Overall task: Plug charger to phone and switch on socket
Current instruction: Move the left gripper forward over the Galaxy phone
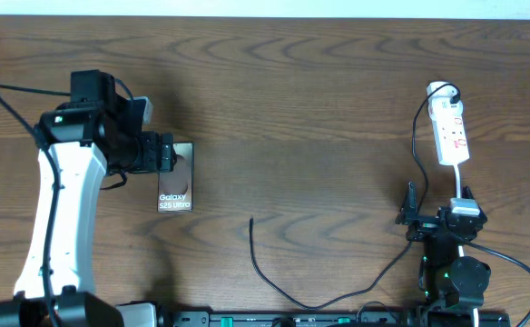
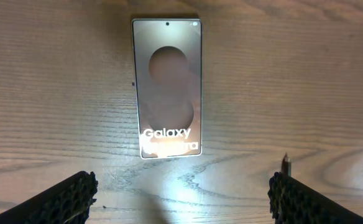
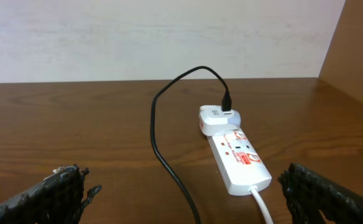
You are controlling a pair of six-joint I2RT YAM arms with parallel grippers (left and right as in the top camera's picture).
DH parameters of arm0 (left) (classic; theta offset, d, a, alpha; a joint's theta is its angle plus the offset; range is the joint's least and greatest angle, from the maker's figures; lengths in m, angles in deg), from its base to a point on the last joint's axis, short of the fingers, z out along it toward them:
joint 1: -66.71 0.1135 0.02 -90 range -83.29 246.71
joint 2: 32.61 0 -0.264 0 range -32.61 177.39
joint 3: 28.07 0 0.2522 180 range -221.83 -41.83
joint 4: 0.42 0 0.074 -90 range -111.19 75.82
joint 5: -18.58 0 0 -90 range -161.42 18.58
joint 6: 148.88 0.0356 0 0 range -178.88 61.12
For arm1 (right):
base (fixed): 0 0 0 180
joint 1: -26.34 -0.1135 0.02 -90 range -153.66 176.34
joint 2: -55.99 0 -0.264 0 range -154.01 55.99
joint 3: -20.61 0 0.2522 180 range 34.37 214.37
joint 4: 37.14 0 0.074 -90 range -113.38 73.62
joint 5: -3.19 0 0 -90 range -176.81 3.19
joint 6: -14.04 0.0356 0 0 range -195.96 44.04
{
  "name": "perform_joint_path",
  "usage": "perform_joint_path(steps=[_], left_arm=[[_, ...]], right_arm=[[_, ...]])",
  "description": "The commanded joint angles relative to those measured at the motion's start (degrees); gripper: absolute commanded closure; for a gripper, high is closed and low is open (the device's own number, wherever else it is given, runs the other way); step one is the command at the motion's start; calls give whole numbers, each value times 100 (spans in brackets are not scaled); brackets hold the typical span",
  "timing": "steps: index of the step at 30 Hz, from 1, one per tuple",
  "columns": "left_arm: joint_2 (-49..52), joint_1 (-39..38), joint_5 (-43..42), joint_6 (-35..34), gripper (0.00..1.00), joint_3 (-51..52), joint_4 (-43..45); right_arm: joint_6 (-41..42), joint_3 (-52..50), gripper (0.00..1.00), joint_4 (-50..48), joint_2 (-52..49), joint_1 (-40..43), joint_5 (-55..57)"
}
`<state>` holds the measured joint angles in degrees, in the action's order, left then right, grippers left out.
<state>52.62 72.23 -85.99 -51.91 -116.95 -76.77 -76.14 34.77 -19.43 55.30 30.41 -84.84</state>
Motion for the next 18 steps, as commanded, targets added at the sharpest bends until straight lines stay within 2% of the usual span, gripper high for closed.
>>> perform_joint_path(steps=[1,12,13,14,15,16,17,18], left_arm=[[103,15,92,140,9,-94,24],[125,15,90,138,9,-87,90],[125,15,90,140,20,-87,98],[125,15,92,140,58,-87,107],[125,15,92,140,80,-87,120],[125,15,92,138,92,-87,140],[125,15,90,138,84,-87,192],[125,15,87,138,39,-87,208]], right_arm=[[101,-9,1,15,35,33,46],[101,-9,1,15,31,33,44],[101,-9,1,15,31,33,44],[101,-9,1,15,31,33,44],[101,-9,1,15,31,33,44],[101,-9,1,15,31,33,44],[101,-9,1,15,31,33,44],[101,-9,1,15,31,33,44]])
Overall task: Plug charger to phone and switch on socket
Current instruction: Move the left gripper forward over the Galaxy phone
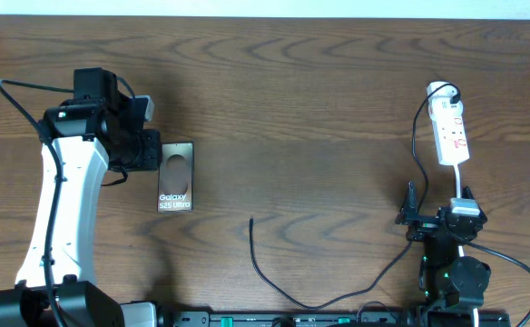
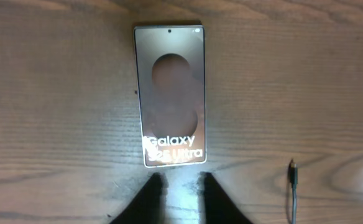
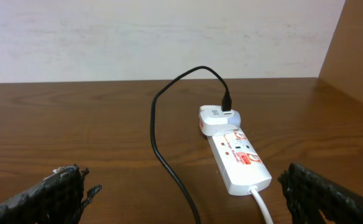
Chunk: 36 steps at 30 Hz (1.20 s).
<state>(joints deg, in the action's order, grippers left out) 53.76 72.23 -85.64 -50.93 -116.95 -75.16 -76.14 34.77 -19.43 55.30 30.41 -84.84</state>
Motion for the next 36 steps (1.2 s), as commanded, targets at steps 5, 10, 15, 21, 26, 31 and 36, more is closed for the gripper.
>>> perform_joint_path(steps=[5,10,15,21,26,31,36], left_arm=[[13,13,81,33,2,-87,68],[39,13,258,13,2,-85,66],[273,-155,570,-31,2,-83,68],[992,-675,595,-203,2,-83,409],[1421,-715,595,-269,2,-83,708],[1805,-717,595,-271,2,-76,734],[2004,-715,719,-352,2,-74,841]], right_arm=[[101,-9,1,15,31,33,46],[101,-9,1,15,31,33,44],[101,-9,1,15,31,33,46],[101,-9,1,15,31,33,44],[101,-9,1,15,31,33,46],[101,-9,1,15,31,33,44],[101,-9,1,15,31,33,44]])
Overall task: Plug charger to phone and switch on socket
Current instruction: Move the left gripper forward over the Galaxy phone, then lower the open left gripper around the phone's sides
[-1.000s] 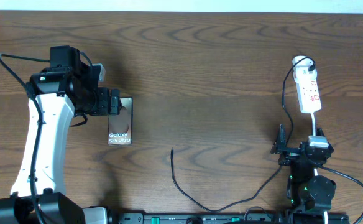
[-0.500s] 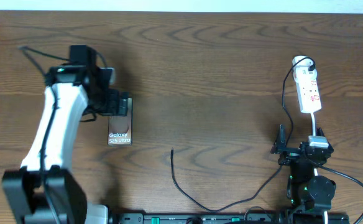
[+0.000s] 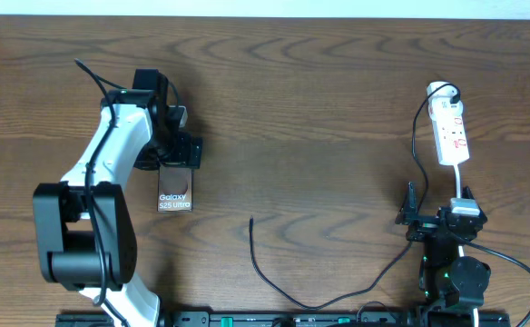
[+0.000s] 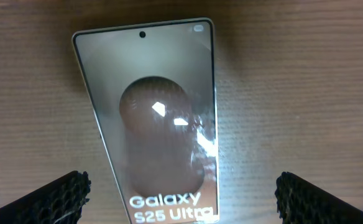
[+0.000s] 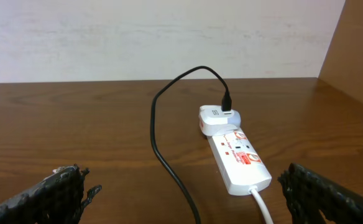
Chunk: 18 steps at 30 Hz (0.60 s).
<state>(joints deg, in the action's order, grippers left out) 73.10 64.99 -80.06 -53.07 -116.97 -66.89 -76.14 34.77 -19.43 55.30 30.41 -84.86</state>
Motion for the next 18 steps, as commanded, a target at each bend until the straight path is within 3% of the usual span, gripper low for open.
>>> perform_joint_path(steps=[1,18], left_arm=[[72,9,334,-267,2,-66,28],[70,7,400,-306,2,348,254]], right_arm=[[101,-9,1,15,31,33,48],[101,-9,1,15,31,33,46]])
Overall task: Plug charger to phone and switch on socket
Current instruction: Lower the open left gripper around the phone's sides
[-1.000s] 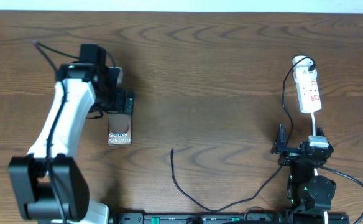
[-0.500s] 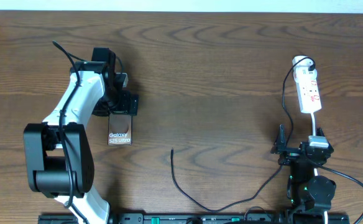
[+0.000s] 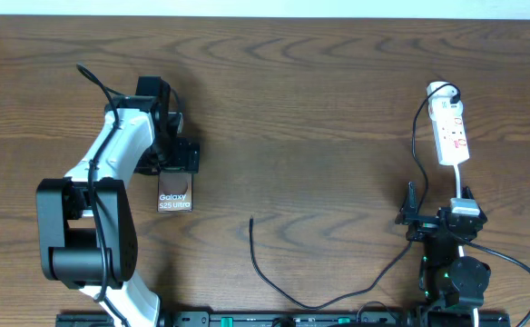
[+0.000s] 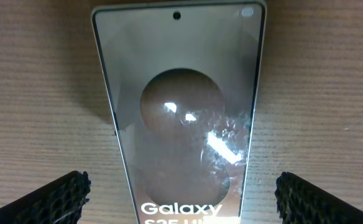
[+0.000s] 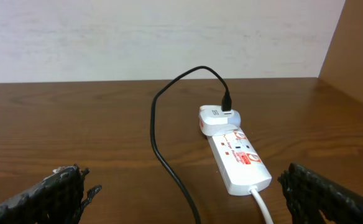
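Note:
The phone (image 3: 174, 194) lies face up on the wooden table, its screen showing "Galaxy S25 Ultra" (image 4: 181, 124). My left gripper (image 3: 176, 162) hangs open over the phone's far half, one finger (image 4: 45, 199) on each side of it in the left wrist view. The black charger cable (image 5: 163, 155) runs from the white adapter (image 3: 439, 91) in the power strip (image 3: 452, 136) to its loose plug end (image 3: 251, 221) at the table's middle front. My right gripper (image 3: 437, 221) rests open near the front right, nothing between its fingers (image 5: 330, 196).
The strip's white lead (image 5: 262, 205) passes close by the right gripper. A pale wall stands behind the table (image 5: 76, 112), and a wooden side panel (image 5: 355, 50) at the far right. The arm bases and a rail line the front edge (image 3: 292, 318).
My left gripper has come a little closer to the phone, which now fills more of the left wrist view. The right arm, cable and strip have not moved.
My left gripper was open at the phone's left edge, reaching in from the left. Then it was shut just left of the phone. Later the arm had turned and the gripper stood open over the phone's far half, where it still is. The phone has stayed put.

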You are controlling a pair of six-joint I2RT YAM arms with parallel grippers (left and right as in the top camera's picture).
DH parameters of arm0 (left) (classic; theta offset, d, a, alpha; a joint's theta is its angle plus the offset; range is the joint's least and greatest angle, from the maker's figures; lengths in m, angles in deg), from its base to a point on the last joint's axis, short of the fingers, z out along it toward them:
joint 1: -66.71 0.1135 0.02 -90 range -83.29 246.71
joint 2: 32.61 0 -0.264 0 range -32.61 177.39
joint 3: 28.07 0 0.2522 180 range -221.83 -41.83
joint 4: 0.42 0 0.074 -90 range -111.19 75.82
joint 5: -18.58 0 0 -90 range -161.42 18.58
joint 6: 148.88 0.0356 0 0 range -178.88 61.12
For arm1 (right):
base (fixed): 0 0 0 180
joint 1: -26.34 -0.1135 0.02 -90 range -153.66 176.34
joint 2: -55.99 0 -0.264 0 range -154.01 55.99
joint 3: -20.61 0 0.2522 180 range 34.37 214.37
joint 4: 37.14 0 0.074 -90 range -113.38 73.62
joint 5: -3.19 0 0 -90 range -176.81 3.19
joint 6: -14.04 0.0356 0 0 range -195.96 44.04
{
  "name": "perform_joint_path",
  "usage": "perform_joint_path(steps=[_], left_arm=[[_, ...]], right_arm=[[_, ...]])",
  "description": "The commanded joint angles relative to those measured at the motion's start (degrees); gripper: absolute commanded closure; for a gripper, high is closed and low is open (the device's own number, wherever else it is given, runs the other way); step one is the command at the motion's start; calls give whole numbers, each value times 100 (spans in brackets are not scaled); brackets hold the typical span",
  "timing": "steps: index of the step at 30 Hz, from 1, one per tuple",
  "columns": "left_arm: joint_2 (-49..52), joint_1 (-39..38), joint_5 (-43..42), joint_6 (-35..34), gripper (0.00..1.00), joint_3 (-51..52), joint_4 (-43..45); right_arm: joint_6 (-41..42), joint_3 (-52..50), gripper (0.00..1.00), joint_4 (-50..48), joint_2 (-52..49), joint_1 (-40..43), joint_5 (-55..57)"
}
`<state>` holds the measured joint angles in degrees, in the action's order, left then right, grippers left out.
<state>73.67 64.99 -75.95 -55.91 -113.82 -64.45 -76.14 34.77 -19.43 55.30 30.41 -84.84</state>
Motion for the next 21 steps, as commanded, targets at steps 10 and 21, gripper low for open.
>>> perform_joint_path(steps=[10,21], left_arm=[[15,2,-208,-4,2,302,343],[15,2,-203,-4,2,417,531]], right_arm=[[101,-9,1,15,31,33,44],[101,-9,1,15,31,33,44]])
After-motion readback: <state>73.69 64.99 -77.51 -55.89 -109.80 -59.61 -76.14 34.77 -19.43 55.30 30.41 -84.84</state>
